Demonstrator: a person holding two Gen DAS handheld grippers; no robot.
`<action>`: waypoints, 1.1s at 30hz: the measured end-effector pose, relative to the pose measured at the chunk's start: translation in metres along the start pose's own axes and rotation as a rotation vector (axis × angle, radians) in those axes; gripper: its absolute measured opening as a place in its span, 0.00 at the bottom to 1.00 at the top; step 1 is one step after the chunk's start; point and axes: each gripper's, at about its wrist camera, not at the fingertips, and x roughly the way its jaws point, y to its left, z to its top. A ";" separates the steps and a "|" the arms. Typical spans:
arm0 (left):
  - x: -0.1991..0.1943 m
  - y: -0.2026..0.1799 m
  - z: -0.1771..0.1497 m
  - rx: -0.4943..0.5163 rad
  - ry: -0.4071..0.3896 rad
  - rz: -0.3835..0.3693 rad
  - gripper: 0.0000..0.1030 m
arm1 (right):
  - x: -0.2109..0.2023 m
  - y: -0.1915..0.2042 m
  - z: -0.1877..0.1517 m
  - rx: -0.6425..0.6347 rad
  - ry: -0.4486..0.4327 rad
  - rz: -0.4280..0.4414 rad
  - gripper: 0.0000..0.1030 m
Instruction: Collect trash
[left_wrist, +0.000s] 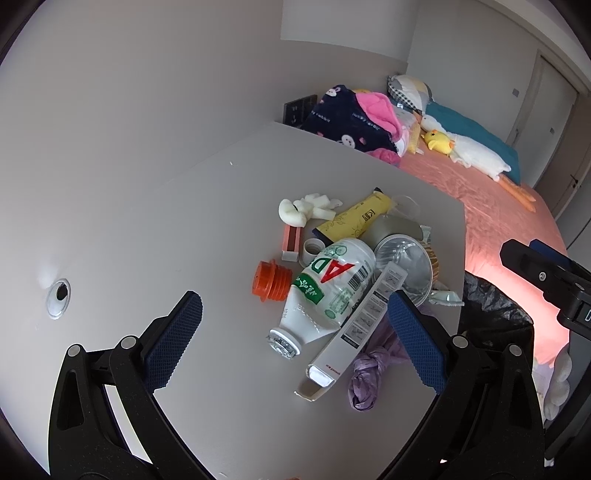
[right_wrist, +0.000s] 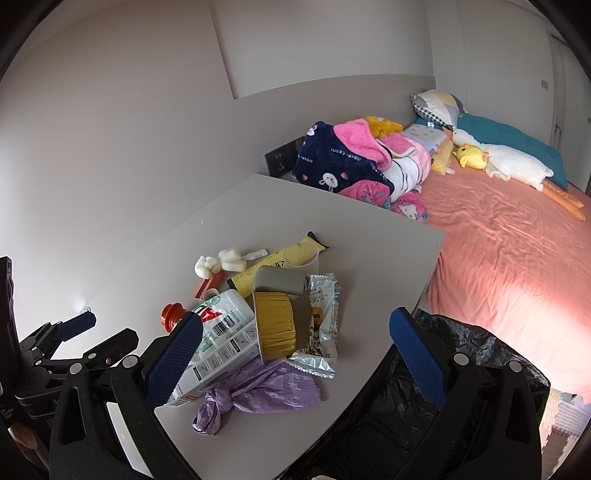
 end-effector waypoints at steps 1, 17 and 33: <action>-0.001 0.000 0.000 0.001 0.001 -0.003 0.94 | 0.000 0.000 0.000 0.001 0.000 0.000 0.98; -0.001 0.000 0.000 0.004 0.001 -0.021 0.94 | -0.002 -0.003 0.000 0.008 -0.003 0.001 0.98; -0.001 -0.001 0.001 0.006 0.000 -0.026 0.94 | -0.003 -0.004 0.001 0.007 -0.006 0.001 0.98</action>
